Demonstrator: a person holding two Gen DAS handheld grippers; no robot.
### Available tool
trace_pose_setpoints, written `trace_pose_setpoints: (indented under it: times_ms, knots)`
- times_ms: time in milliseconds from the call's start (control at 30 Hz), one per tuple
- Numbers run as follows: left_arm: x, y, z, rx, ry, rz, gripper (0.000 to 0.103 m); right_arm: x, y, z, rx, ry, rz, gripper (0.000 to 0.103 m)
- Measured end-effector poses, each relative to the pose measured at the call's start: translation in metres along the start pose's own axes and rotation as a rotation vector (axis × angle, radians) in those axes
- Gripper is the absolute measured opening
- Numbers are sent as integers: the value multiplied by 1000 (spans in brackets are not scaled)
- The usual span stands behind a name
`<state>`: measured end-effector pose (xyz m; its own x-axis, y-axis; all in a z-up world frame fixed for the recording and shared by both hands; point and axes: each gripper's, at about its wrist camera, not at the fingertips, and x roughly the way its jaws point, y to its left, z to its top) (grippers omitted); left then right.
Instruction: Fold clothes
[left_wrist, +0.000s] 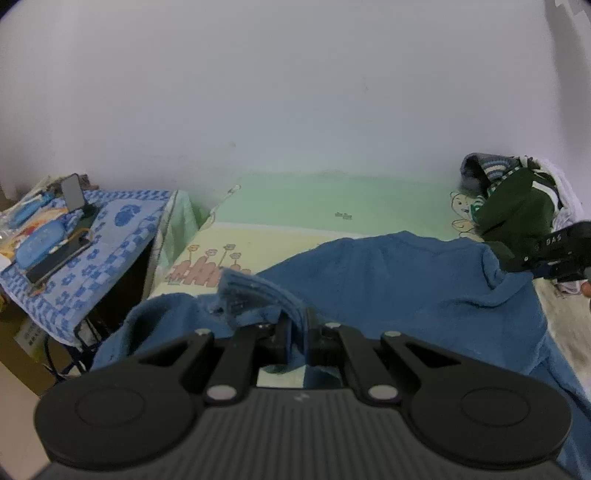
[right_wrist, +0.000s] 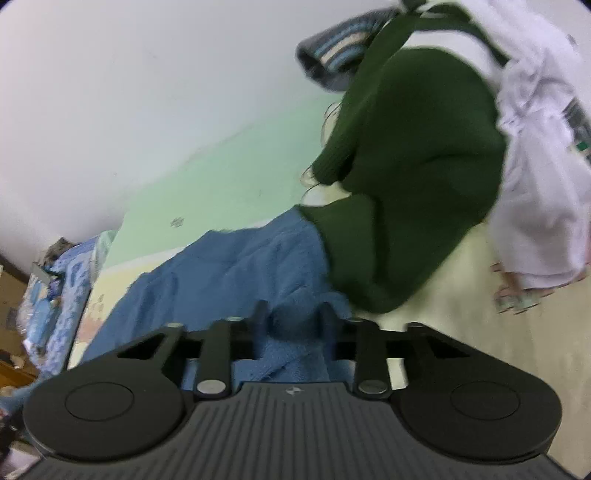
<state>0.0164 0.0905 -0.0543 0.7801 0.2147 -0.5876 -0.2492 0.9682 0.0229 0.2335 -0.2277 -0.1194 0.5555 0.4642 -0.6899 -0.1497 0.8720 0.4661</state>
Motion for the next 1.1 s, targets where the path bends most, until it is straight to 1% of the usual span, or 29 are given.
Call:
trace_pose_setpoints:
  times_ms: [33, 100, 133, 200, 267, 333, 367, 400, 433, 500, 533, 667, 733, 767, 800, 833, 867, 933, 967, 1000, 1100]
  knots:
    - [-1, -1, 0, 2, -4, 9, 2, -1, 2, 1, -2, -1, 8, 21]
    - [-1, 1, -1, 0, -8, 30, 2, -12, 5, 1, -25, -51, -5, 19]
    - [-1, 2, 0, -5, -8, 41, 2, -18, 6, 1, -41, -84, -26, 18]
    - [2, 6, -1, -29, 5, 38, 4, -30, 8, -1, -112, -154, -127, 18]
    - [6, 6, -2, -42, 22, 25, 4, -26, 8, -6, -209, -161, -230, 18]
    - [10, 2, -2, -28, 32, 21, 4, -18, 8, -12, -278, -125, -260, 19]
    - [12, 1, -3, -23, 35, 25, 4, -21, 6, -13, -271, -133, -248, 23]
    - [15, 0, -4, -19, 39, 28, 4, -24, 3, -13, -256, -142, -232, 37]
    - [17, -1, -5, -14, 42, 32, 4, -29, -4, -10, -192, -158, -194, 47]
    - [20, 0, -7, -3, 47, 51, 4, -36, -20, 0, -42, -182, -135, 47]
    - [22, 2, -9, -4, 53, 56, 4, -38, -28, 5, 25, -188, -108, 48]
    - [29, 5, -15, -9, 94, 57, 4, -10, -34, 22, 65, -46, -70, 49]
    - [32, 5, -17, -6, 105, 59, 4, 3, -35, 27, 94, 8, -37, 49]
    - [33, 6, -18, -8, 106, 58, 4, 9, -37, 29, 135, 48, -5, 49]
    - [33, 6, -17, -14, 108, 56, 4, 16, -39, 32, 175, 86, 26, 45]
    - [34, 7, -17, -17, 110, 55, 4, 19, -39, 33, 202, 105, 50, 34]
    - [34, 7, -16, -18, 107, 56, 4, 19, -35, 33, 198, 100, 52, 26]
    - [34, 8, -15, -25, 100, 59, 5, 11, -19, 34, 109, 23, -37, 8]
    - [34, 8, -14, -30, 96, 59, 5, 9, -8, 32, 16, -29, -136, 3]
    - [35, 7, -14, -28, 98, 58, 5, 9, 2, 31, -72, -73, -227, 2]
    - [38, 6, -13, -15, 103, 59, 5, 18, 6, 25, -186, -50, -317, 3]
